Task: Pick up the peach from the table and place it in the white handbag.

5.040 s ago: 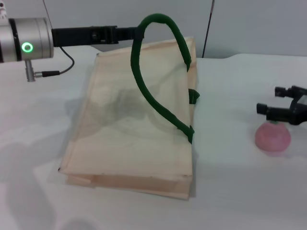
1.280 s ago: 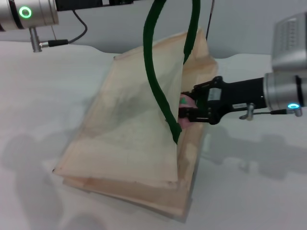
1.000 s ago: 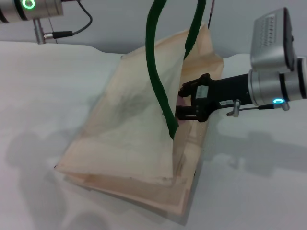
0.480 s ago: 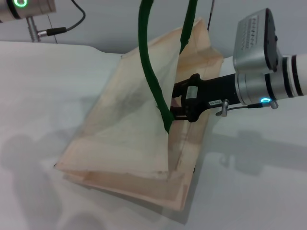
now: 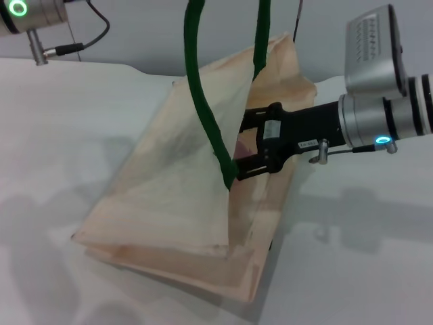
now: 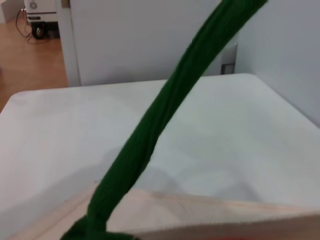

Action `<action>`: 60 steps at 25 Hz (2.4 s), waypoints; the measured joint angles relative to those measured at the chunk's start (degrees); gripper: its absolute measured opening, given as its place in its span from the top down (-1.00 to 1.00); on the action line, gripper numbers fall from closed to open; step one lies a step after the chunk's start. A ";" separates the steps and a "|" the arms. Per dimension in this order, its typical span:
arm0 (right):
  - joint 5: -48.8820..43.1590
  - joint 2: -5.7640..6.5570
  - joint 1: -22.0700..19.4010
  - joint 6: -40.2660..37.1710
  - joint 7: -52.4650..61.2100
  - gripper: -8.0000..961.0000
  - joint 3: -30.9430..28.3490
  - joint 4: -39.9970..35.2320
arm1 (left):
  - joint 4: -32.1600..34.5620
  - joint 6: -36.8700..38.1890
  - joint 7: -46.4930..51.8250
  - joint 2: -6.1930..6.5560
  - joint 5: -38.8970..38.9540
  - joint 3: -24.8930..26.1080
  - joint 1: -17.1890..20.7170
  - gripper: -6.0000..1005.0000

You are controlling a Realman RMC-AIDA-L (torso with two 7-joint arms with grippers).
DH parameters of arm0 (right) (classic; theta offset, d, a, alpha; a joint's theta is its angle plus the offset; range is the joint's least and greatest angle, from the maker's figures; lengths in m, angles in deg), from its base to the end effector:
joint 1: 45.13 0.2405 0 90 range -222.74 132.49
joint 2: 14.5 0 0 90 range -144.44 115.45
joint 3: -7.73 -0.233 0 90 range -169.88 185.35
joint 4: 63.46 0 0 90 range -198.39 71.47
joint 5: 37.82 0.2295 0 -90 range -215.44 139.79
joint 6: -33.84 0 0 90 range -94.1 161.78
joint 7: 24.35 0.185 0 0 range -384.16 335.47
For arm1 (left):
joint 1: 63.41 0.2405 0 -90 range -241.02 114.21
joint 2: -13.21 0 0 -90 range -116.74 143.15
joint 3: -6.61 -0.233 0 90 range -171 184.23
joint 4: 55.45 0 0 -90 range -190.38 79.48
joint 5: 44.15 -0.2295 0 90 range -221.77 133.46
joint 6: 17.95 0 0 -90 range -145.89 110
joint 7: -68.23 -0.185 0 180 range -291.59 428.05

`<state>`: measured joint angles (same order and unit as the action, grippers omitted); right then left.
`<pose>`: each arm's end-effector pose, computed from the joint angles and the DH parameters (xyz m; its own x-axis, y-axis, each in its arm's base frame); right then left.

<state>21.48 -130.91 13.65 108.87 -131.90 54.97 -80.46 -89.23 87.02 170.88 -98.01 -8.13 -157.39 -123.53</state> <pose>0.1313 0.4092 -0.0978 0.9619 -0.0743 -0.2630 -0.0995 -0.9915 -0.0839 -0.1254 0.4317 0.0823 0.4698 0.4613 0.7526 0.5745 -0.8071 0.1361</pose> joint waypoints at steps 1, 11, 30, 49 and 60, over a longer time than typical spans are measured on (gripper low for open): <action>0.07 0.05 -0.17 0.21 0.12 -0.42 -0.06 -0.22 | -0.01 -0.10 0.00 0.02 0.15 0.00 0.18 0.78; 0.15 0.32 -6.62 1.55 7.01 -0.82 -0.39 -11.00 | 0.24 -1.83 0.02 0.23 2.42 0.00 2.01 0.78; 0.90 0.16 -13.73 -3.61 8.09 -0.89 -13.24 -17.20 | 1.02 -6.52 -1.74 -0.40 5.15 0.01 5.23 0.02; 48.20 -0.10 -22.69 -6.41 -42.57 -0.89 -17.84 7.15 | 8.96 -17.24 -35.01 -5.07 22.72 0.54 16.11 -0.42; 64.62 -0.13 -22.63 -9.56 -57.12 -0.89 -20.01 16.44 | 25.68 -27.41 -67.70 -5.23 36.33 0.65 22.14 -0.42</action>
<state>86.10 -131.05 -8.97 99.31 -189.01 34.96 -64.02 -63.55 59.61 103.18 -103.25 28.21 -156.74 -101.39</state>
